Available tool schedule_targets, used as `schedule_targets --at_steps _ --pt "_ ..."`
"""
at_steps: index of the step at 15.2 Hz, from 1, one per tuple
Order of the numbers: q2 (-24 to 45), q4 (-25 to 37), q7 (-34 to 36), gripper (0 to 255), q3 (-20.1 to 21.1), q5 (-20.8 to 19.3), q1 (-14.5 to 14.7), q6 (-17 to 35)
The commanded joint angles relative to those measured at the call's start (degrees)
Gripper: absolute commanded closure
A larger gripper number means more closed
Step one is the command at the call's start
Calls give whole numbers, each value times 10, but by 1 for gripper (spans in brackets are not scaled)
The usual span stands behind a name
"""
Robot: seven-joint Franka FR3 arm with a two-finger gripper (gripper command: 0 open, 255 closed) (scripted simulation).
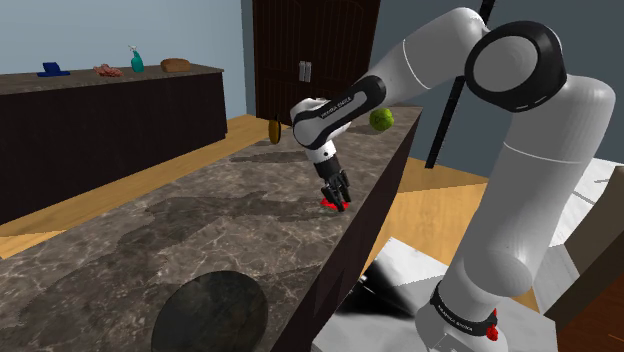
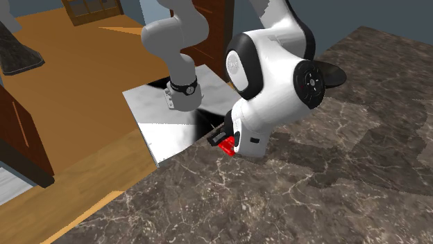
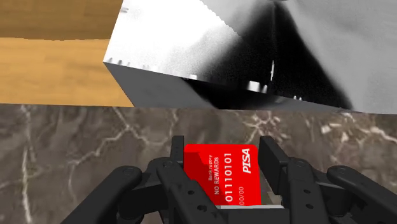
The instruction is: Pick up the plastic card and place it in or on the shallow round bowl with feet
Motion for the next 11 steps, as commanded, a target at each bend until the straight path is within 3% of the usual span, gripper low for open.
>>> schedule_targets --at_steps 1,11 --pt "-7 6 -1 255 1 0 1 -14" --pt "-44 44 -7 255 1 0 2 -88"
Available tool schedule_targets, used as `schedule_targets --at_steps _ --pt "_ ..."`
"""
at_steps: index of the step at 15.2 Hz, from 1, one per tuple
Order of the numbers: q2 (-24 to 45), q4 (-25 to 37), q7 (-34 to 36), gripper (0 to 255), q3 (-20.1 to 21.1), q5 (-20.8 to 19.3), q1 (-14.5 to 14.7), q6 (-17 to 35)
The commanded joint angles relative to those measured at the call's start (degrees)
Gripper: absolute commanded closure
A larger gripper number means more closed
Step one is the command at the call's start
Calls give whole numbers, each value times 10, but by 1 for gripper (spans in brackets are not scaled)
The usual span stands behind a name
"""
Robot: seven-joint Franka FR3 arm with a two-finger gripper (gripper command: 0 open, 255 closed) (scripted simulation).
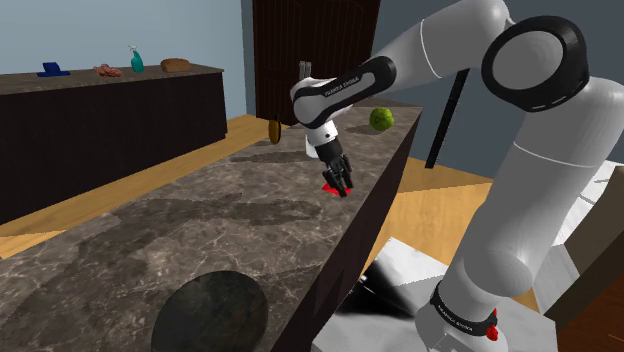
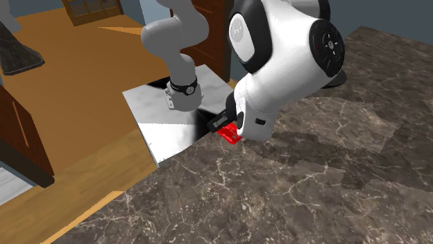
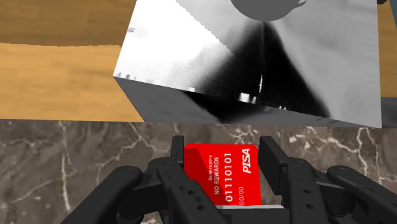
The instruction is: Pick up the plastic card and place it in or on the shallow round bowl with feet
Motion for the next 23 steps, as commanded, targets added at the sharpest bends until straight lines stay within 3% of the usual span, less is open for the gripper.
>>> schedule_targets --at_steps 1,9,23 --pt "-9 6 -2 255 0 -1 0 -15" --pt "-29 45 -7 255 1 -2 1 -74" --pt "-35 45 173 255 103 112 97 -87"
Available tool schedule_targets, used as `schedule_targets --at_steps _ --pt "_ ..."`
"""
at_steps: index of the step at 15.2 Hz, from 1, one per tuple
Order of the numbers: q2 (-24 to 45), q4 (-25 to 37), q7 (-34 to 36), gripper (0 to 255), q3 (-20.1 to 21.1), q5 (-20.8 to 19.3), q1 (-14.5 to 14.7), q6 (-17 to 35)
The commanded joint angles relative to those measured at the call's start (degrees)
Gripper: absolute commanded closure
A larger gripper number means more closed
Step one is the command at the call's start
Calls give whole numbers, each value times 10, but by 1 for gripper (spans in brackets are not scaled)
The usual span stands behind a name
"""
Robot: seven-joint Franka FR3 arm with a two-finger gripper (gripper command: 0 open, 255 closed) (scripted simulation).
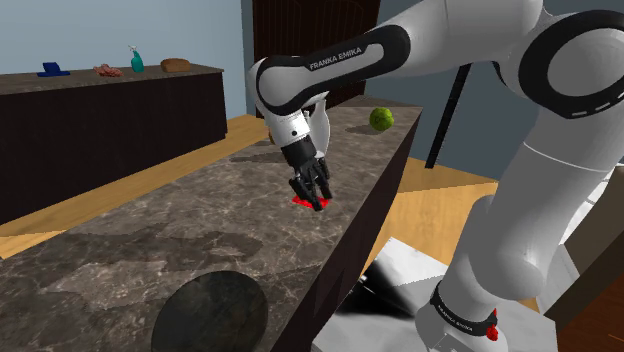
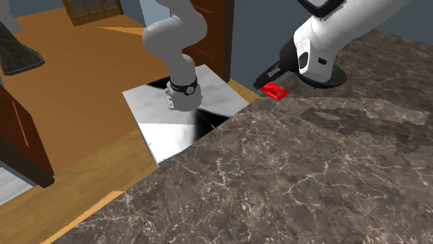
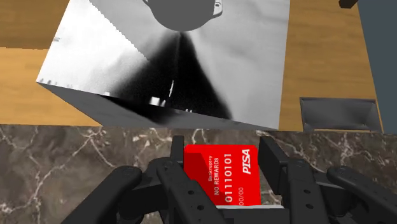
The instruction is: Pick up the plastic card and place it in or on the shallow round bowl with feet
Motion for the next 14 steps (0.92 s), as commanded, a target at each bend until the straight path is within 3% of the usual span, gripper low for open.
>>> schedule_targets --at_steps 1,14 --pt "6 10 27 255 15 16 14 -3" --pt "103 127 199 255 101 92 103 1"
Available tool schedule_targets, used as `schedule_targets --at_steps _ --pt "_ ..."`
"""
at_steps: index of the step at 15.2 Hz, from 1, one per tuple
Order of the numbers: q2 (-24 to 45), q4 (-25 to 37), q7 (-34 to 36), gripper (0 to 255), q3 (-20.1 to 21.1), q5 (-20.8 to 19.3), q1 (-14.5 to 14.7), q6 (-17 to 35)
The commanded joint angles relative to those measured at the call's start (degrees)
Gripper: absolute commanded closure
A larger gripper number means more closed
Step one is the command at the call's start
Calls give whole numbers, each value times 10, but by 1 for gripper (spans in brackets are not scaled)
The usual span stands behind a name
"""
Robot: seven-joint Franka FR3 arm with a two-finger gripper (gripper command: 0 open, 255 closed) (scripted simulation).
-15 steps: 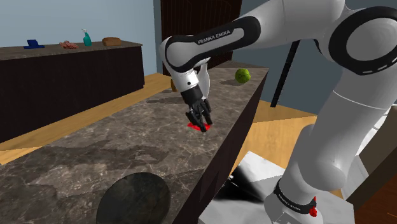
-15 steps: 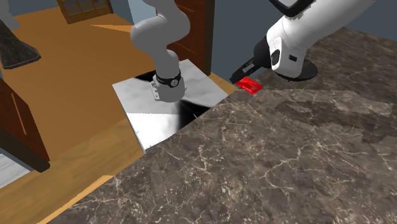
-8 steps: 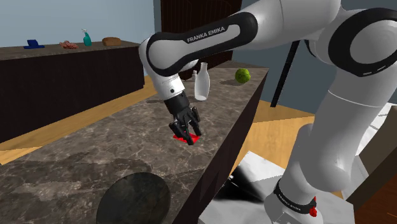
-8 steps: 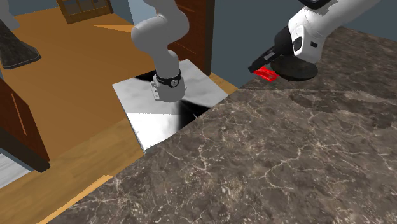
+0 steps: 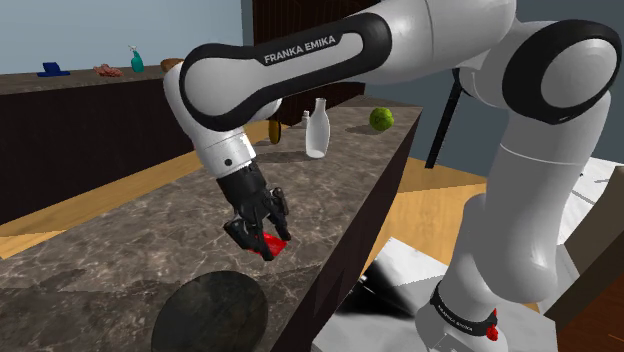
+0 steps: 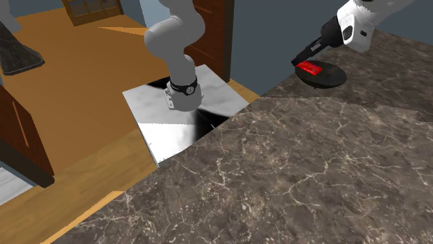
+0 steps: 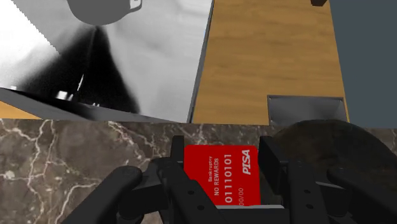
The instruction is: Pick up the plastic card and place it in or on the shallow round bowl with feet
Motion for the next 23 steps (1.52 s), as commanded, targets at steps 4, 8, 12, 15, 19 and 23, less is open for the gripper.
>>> schedule_targets --at_steps 4,8,12,15,19,23 --pt "58 77 68 255 27 14 36 -5" --pt "115 150 122 255 46 17 69 -10" --pt "128 145 125 255 47 16 75 9" --pt "133 129 120 255 46 14 76 30" --pt "141 109 114 255 45 11 77 56" --pt "151 92 109 255 44 8 79 83"
